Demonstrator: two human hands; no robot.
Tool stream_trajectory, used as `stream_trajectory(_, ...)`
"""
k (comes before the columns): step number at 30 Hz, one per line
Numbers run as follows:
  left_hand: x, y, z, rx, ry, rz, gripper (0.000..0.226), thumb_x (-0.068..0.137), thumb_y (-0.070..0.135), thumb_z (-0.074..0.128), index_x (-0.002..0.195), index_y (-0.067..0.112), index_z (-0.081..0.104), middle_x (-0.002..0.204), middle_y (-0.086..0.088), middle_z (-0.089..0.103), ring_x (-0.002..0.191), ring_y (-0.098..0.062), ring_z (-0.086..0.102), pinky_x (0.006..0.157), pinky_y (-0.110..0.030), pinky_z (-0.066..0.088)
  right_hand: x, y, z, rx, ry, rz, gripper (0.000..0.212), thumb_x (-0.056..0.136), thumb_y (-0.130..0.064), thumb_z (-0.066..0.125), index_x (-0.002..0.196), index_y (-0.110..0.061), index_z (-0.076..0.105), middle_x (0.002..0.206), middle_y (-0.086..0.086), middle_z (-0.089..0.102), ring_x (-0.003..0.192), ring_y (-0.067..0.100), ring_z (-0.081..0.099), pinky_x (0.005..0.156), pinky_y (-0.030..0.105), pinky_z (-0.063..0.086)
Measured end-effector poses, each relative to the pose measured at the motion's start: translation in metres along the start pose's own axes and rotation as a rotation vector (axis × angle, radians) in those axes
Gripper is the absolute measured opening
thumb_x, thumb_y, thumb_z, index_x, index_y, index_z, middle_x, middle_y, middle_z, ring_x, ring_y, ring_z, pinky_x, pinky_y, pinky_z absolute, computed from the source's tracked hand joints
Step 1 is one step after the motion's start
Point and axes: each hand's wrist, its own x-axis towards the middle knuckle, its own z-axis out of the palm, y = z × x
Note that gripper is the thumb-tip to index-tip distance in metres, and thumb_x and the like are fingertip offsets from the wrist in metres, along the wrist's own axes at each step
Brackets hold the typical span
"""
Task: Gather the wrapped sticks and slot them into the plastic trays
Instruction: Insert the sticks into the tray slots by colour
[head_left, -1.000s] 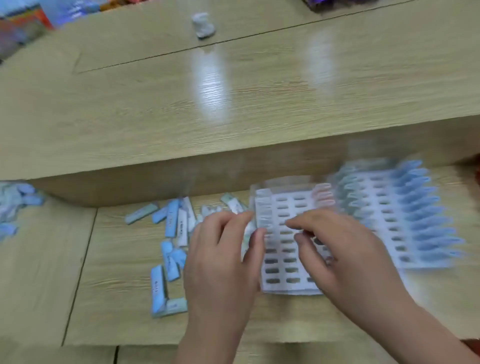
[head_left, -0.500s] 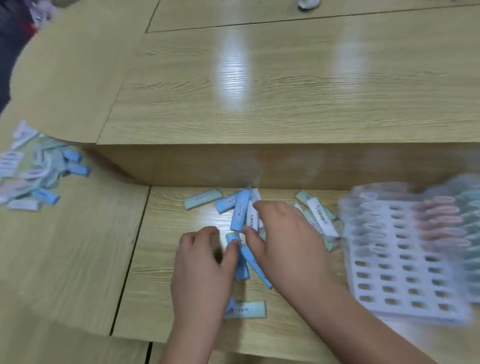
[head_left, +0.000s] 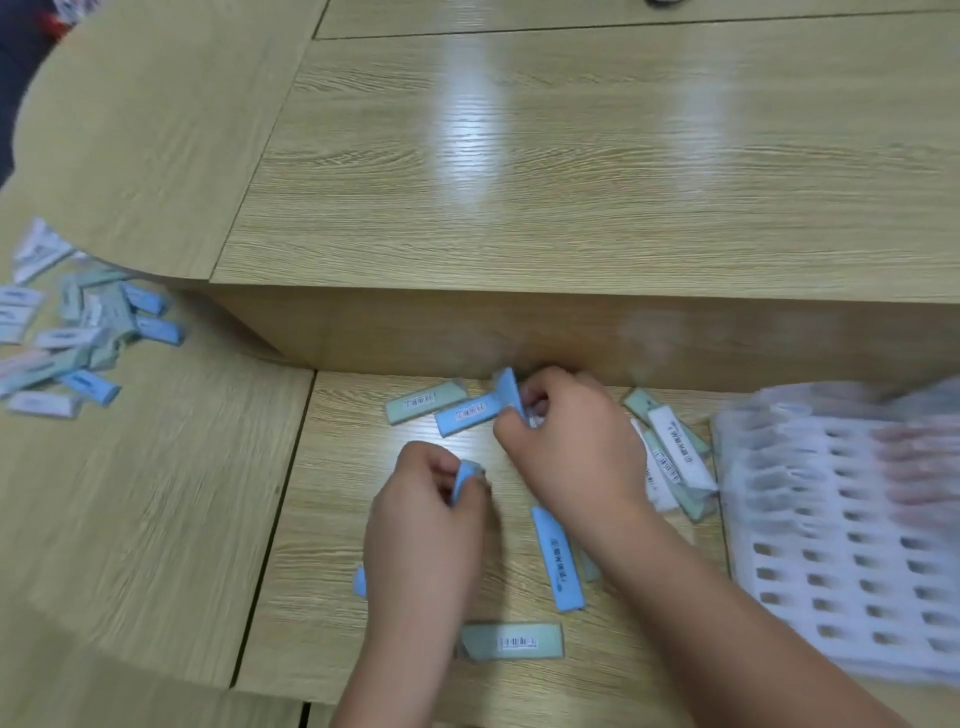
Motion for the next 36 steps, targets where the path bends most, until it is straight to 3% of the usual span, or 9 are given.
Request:
stream_trajectory(3,-0.002,0.003,-0.007,-0.232,0.003,0.002,0.013,0.085,0.022,0.076,0.080,0.029,0.067,0.076,0.018,0.070,0.071,0.000,0.065,0.069,-0.033,0.053,0.001,0.005,-0.014,0.203,-0.024,-0.019,0.014,0.079,-0.044,0.061,0.081,-0.030,0.058,0.084,-0.011,0.060,0.080,0.012,0.058,0.067,0.031,0.046)
stream_trajectory(7,-0.016,0.028,-0.012,-0.352,0.006,0.123,0.013,0.087,0.024,0.073,0.084,0.037,0.071,0.076,0.016,0.071,0.067,-0.001,0.064,0.062,-0.021,0.048,-0.012,0.018,-0.054,0.568,-0.051,-0.114,0.015,0.080,-0.038,0.067,0.080,-0.025,0.061,0.062,-0.017,0.059,0.052,0.001,0.048,0.054,0.028,0.046)
stream_trajectory(11,-0.038,0.071,0.000,-0.447,-0.058,0.228,0.008,0.086,0.026,0.072,0.083,0.033,0.073,0.077,0.014,0.073,0.069,-0.001,0.065,0.059,-0.008,0.045,-0.029,0.047,-0.110,0.705,-0.087,-0.198,0.021,0.085,-0.035,0.064,0.103,-0.043,0.057,0.085,-0.015,0.068,0.060,0.008,0.060,0.058,0.025,0.052)
stream_trajectory(14,-0.059,0.104,0.024,-0.495,-0.122,0.291,0.013,0.087,0.022,0.074,0.084,0.034,0.073,0.074,0.014,0.072,0.064,0.001,0.063,0.055,-0.009,0.045,-0.037,0.082,-0.151,0.642,-0.030,-0.226,0.037,0.086,-0.034,0.063,0.113,-0.054,0.048,0.084,-0.011,0.066,0.058,0.013,0.060,0.057,0.032,0.054)
stream_trajectory(18,-0.087,0.144,0.064,-0.491,-0.245,0.369,0.018,0.089,0.023,0.072,0.086,0.041,0.072,0.076,0.016,0.073,0.064,0.002,0.064,0.053,-0.011,0.047,-0.045,0.139,-0.203,0.433,0.127,-0.302,0.033,0.088,-0.037,0.059,0.114,-0.054,0.047,0.072,-0.007,0.063,0.053,0.012,0.060,0.050,0.035,0.049)
stream_trajectory(25,-0.131,0.206,0.124,-0.541,-0.355,0.451,0.020,0.087,0.017,0.075,0.087,0.036,0.072,0.078,0.012,0.075,0.070,-0.002,0.072,0.056,-0.014,0.053,-0.039,0.237,-0.273,0.276,0.414,-0.313,0.027,0.086,-0.029,0.067,0.102,-0.047,0.056,0.094,-0.024,0.064,0.071,0.002,0.063,0.063,0.009,0.045)
stream_trajectory(28,-0.144,0.223,0.147,-0.483,-0.376,0.507,0.020,0.087,0.018,0.075,0.089,0.038,0.072,0.086,0.013,0.075,0.080,-0.003,0.073,0.064,-0.022,0.059,-0.028,0.261,-0.282,0.291,0.416,-0.288,0.016,0.087,-0.034,0.067,0.096,-0.044,0.059,0.097,-0.025,0.067,0.075,0.005,0.066,0.065,0.016,0.050)
stream_trajectory(30,-0.147,0.230,0.161,-0.409,-0.333,0.588,0.022,0.085,0.017,0.077,0.087,0.039,0.072,0.089,0.019,0.073,0.084,0.000,0.070,0.068,-0.016,0.055,-0.020,0.274,-0.282,0.324,0.409,-0.271,0.011,0.087,-0.036,0.065,0.096,-0.041,0.062,0.097,-0.022,0.069,0.074,0.009,0.066,0.065,0.021,0.051)
stream_trajectory(36,-0.144,0.233,0.198,-0.232,-0.250,0.581,0.020,0.084,0.029,0.078,0.091,0.047,0.074,0.085,0.022,0.068,0.089,0.000,0.062,0.074,-0.012,0.047,-0.001,0.294,-0.274,0.289,0.371,-0.304,0.021,0.086,-0.018,0.075,0.096,-0.035,0.069,0.092,-0.019,0.068,0.085,0.002,0.065,0.072,0.010,0.049)
